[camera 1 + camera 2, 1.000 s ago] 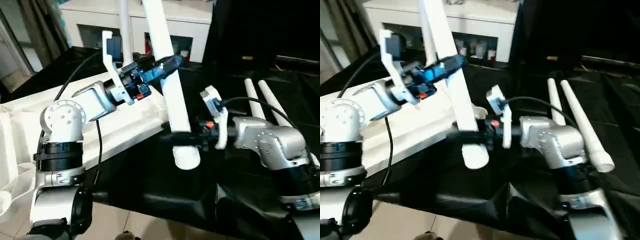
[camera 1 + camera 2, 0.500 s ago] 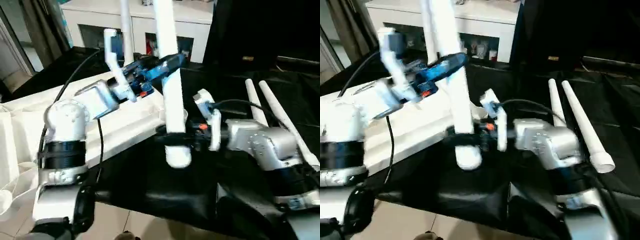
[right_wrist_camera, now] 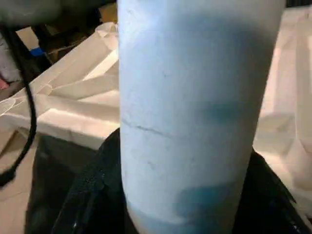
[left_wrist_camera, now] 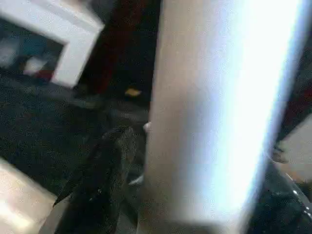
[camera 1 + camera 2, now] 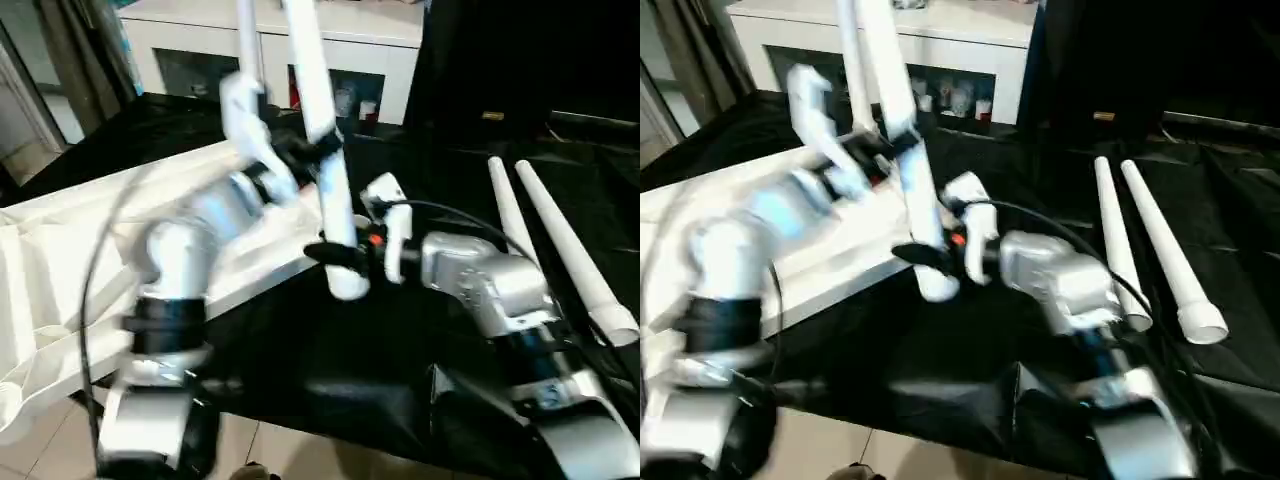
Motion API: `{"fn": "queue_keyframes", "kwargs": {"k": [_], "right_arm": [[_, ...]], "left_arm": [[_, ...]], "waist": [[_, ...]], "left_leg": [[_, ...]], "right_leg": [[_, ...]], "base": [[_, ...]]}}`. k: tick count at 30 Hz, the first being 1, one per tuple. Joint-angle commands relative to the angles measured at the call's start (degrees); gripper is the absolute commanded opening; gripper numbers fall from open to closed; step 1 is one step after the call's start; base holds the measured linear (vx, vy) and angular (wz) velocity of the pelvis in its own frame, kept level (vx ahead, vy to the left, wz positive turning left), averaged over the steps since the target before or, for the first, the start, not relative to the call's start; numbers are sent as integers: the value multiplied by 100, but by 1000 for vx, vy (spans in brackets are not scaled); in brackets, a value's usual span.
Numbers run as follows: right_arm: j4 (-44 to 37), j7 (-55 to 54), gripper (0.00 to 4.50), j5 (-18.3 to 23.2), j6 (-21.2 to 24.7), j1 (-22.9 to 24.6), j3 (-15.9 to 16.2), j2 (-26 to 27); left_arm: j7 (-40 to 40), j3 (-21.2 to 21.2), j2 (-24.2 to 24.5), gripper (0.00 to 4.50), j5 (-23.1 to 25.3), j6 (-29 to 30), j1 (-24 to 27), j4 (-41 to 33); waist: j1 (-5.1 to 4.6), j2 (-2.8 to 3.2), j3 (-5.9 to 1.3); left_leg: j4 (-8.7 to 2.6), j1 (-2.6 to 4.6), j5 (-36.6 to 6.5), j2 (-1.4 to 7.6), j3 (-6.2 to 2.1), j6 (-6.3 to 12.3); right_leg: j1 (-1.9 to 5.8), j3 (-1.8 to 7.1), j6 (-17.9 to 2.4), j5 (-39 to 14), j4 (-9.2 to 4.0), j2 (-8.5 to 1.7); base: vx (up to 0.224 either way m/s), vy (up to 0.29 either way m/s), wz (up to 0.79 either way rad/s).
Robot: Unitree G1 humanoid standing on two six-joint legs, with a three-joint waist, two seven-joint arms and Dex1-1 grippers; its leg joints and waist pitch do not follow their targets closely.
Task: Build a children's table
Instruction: Insert table leg to table base
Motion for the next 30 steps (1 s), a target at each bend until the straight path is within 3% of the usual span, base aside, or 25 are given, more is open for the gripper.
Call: {"fn": "queue_keyframes", "kwargs": {"k": [1,9,15,16,17,21,25,27,30], "right_arm": [[62,-112,195,-108,-196,-161,-19,24],[169,-118,195,-233,-332,-228,-4,75],[168,-26,195,-423,-590,-228,118,-24],[125,104,195,-277,-483,-215,39,-35],[83,231,251,-113,-353,-203,-66,-41],[-33,887,271,393,67,-177,-293,-243],[-166,1683,306,750,290,-108,-289,-579],[-389,2397,335,1096,618,-41,-189,-926],[-570,2742,345,1184,704,32,-56,-1105]], "left_arm": [[261,31,24,277,195,-88,-13,47],[429,161,76,208,421,-447,-29,70],[151,152,141,191,317,-520,-78,80],[-67,111,209,190,249,-511,-94,72],[-293,66,284,190,178,-491,-105,55],[-1052,14,549,188,-201,-184,-142,-15],[-1743,-29,816,187,-602,222,-141,-97],[-2184,66,965,186,-987,532,-180,-104],[-2404,170,986,186,-1352,750,-200,-173]], "waist": [[-1,-28,-434],[-3,-25,-429],[-5,-20,-434],[-9,-11,-427],[-2,-9,-433],[-5,-3,-436],[9,-1,-439],[16,-2,-441],[40,-22,-442]], "left_leg": [[-450,95,-127,288,-123,-13],[-451,90,-103,285,-125,46],[-449,100,-108,286,-122,26],[-450,102,-144,281,-120,35],[-447,102,-141,277,-119,39],[-444,103,-144,279,-123,112],[-428,110,-81,281,-110,198],[-418,108,-85,277,-106,238],[-416,103,-85,285,-104,256]], "right_leg": [[376,308,-1237,456,-405,-435],[370,307,-1244,563,-398,-433],[369,303,-1244,594,-390,-430],[365,306,-1245,569,-400,-426],[368,308,-1248,577,-392,-429],[376,302,-1305,708,-373,-418],[366,296,-1427,760,-360,-422],[378,294,-1482,758,-355,-416],[379,293,-1553,802,-353,-424]], "base": [[0,0,0],[0,0,0],[0,0,0],[0,0,0],[0,0,0],[0,0,0],[0,0,0],[0,0,0],[0,0,0]]}}
